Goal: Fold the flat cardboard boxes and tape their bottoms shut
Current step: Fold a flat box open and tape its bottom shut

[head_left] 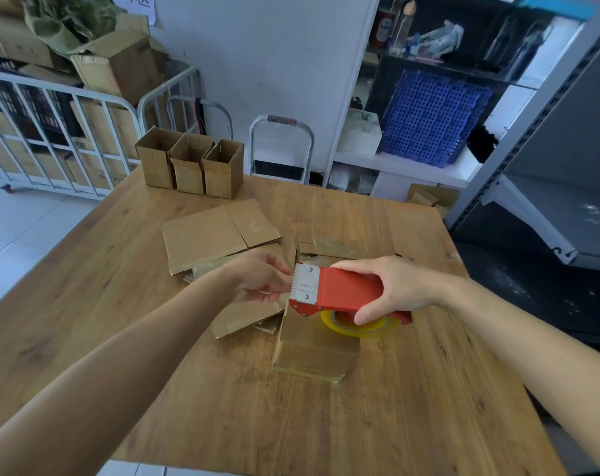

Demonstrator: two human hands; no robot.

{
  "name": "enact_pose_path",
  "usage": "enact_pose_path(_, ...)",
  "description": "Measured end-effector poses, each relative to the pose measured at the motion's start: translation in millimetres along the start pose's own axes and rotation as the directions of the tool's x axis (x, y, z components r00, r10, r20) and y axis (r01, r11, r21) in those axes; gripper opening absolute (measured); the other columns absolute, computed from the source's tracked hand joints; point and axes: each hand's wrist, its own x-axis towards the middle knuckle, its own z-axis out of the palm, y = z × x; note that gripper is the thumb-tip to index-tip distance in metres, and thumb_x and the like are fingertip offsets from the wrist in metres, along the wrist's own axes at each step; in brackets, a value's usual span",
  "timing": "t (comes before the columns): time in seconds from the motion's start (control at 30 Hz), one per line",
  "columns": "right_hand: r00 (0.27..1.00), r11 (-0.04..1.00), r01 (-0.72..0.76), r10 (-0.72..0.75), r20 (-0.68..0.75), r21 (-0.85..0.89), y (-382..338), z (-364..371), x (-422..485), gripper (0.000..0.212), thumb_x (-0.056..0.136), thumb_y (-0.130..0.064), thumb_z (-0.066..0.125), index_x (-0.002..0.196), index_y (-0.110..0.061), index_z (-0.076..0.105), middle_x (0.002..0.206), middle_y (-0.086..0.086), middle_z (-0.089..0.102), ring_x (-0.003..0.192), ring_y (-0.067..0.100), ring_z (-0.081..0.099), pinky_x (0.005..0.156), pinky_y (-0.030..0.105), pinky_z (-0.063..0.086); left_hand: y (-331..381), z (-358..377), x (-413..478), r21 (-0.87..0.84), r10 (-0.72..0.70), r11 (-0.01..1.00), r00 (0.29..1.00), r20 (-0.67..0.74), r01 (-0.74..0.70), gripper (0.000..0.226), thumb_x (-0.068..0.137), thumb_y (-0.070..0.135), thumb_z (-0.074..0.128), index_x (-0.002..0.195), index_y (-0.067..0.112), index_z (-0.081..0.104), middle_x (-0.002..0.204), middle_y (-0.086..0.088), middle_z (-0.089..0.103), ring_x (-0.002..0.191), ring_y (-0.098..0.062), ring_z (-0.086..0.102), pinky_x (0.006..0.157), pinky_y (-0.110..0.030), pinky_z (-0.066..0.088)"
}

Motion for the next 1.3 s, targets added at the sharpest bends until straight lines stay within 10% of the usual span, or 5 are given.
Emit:
enact_pose_path(0.3, 1.0, 0.994, -0.004, 0.003, 0.008, 0.111, 11.1, -1.3, -0.3, 0.088, 0.063, -0.056, 0.08, 0.138, -0.057, 0.035, 0.131, -0.023, 0.048, 0.113, 0.003, 0.052, 0.09, 0.022, 0.048, 3.4, -4.5, -0.2, -0.044, -0.049, 0.998, 0.992, 0.119, 0.055, 0.021, 0.089, -0.016, 0.047, 0.09, 0.004, 0.054, 0.093, -0.016, 0.058, 0.068, -0.016, 0.054, 0.05, -0.023, 0.047)
enact_pose_path(0.67, 1.0, 0.979, 0.022, -0.021, -0.007, 0.203, 20.3, 3.0, -8.6, 0.079, 0.07, -0.034, 0.085, 0.124, -0.067, 0.037, 0.121, -0.036, 0.049, 0.104, -0.013, 0.051, 0.081, 0.009, 0.046, -2.0, 23.3, -13.2, 0.049, 0.103, 0.994, 0.985, -0.136, -0.097, 0.019, 0.095, 0.013, 0.058, 0.077, 0.008, 0.055, 0.065, -0.006, 0.052, 0.056, -0.014, 0.041, 0.053, -0.026, 0.035)
enact_pose_path(1.3, 1.0, 0.958, -0.02, 0.02, 0.003, 0.285, 16.8, -7.5, 8.7, 0.09, 0.059, -0.054, 0.08, 0.141, -0.044, 0.044, 0.128, -0.017, 0.059, 0.11, 0.003, 0.061, 0.095, 0.03, 0.052, -19.3, -22.5, -23.0, 0.111, 0.102, 0.99, 0.987, -0.12, -0.089, 0.029, 0.069, 0.013, 0.085, 0.074, 0.007, 0.056, 0.064, -0.002, 0.055, 0.058, -0.012, 0.04, 0.055, -0.026, 0.032)
